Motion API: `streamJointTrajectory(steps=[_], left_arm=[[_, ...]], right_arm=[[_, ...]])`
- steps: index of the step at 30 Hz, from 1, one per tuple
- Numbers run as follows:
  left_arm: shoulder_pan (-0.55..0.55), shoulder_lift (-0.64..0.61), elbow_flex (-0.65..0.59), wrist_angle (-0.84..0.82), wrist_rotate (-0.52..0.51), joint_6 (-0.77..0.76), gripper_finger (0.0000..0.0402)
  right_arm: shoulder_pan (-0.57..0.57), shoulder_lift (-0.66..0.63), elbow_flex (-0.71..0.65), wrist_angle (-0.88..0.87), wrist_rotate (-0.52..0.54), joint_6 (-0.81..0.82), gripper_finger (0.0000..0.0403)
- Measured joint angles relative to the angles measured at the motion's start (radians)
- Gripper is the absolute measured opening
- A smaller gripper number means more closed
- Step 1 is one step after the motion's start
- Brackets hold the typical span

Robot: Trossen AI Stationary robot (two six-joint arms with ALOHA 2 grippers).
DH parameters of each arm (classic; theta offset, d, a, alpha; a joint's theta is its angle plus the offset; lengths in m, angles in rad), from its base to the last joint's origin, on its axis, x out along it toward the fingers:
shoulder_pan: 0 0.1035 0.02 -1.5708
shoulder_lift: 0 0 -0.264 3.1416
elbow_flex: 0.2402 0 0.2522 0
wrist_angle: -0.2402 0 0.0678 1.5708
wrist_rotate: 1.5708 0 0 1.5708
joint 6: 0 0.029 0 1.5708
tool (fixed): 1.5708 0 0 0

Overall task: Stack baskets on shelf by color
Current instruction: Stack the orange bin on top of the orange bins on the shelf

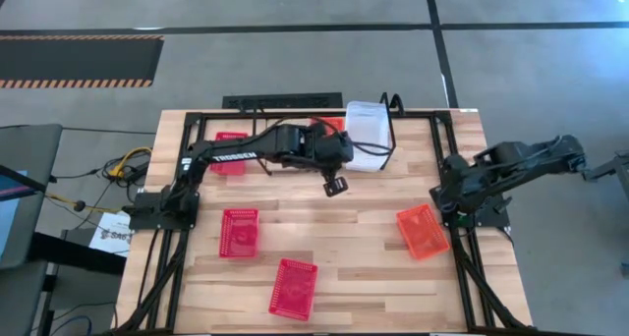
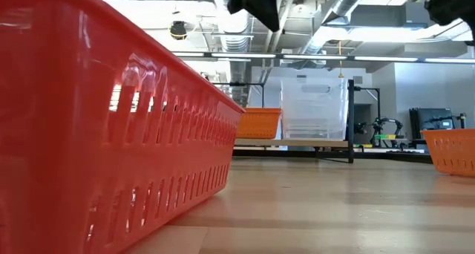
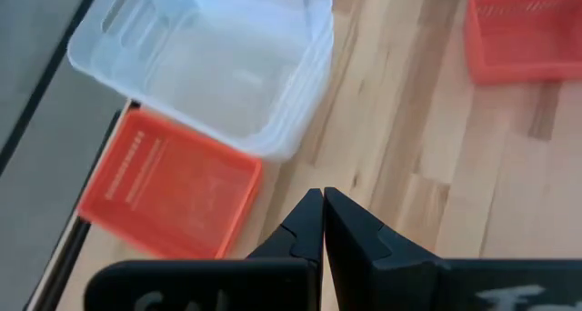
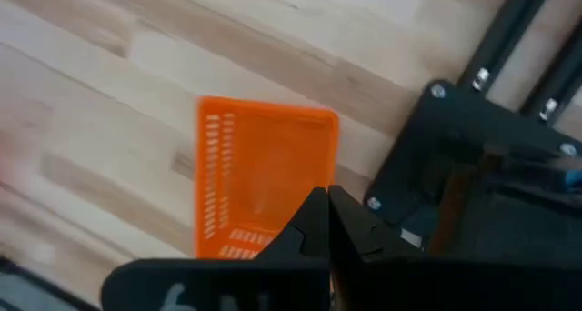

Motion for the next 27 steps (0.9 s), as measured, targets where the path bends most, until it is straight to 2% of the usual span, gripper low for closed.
streamJointTrajectory(steps=[7, 11, 16, 27], left_arm=[[0.024, 0.0, 0.0, 0.056, 0.02, 0.05, 0.0], [0.037, 0.001, 0.0, 0.064, 0.049, 0.055, 0.0], [0.045, 0.002, 0.0, 0.064, 0.051, 0.055, 0.0], [0.046, 0.002, 0.0, 0.063, 0.069, 0.084, 0.0]], right_arm=[[0.034, 0.044, -0.072, 0.008, -0.044, 0.095, 0.0013], [0.056, 0.052, -0.125, 0.109, -0.094, 0.107, 0.0031], [0.097, 0.076, -0.19, 0.222, -0.097, 0.133, 0.0071], [0.196, 0.164, -0.242, 0.219, -0.079, 0.343, 0.0172]])
